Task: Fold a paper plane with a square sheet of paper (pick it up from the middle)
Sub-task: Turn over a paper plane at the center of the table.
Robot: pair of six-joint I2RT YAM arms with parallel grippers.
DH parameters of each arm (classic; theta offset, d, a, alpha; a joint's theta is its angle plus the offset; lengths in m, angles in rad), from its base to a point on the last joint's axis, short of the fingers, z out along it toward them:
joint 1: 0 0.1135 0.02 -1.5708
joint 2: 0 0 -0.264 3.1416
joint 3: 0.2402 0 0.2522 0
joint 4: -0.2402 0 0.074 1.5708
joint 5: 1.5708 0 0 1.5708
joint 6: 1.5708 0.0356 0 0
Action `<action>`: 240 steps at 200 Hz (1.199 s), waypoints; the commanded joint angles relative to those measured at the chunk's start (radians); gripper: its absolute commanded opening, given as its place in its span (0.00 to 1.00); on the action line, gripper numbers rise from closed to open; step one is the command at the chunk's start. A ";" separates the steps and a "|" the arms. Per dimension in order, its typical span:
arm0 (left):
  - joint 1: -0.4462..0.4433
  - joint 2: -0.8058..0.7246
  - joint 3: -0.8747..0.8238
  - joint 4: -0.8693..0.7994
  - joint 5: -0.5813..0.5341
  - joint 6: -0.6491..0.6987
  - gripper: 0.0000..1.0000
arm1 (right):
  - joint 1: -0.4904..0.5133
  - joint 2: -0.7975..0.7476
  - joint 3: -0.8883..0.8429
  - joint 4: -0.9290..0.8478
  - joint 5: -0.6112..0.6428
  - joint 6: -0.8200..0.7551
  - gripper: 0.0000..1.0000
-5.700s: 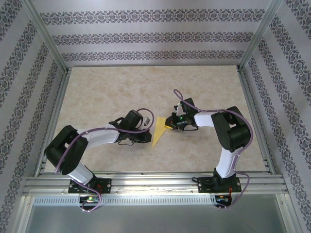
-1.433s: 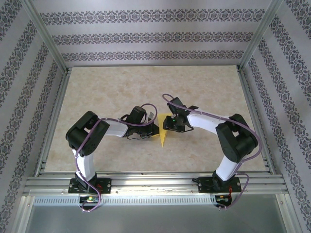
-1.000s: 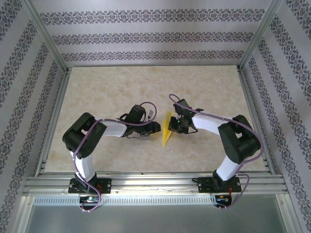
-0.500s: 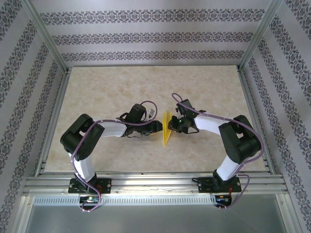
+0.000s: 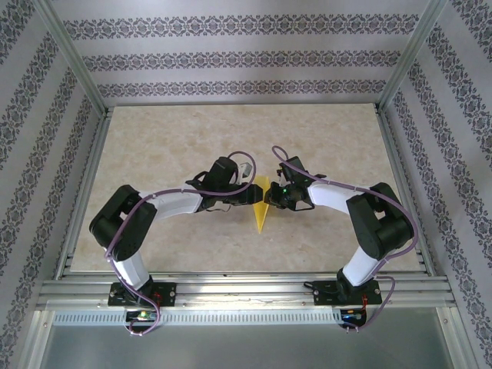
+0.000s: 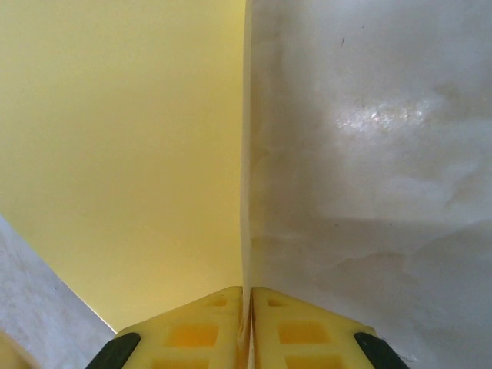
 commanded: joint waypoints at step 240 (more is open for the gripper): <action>-0.021 0.152 0.096 -0.131 0.027 0.021 0.43 | -0.017 -0.013 -0.013 0.013 -0.028 0.012 0.12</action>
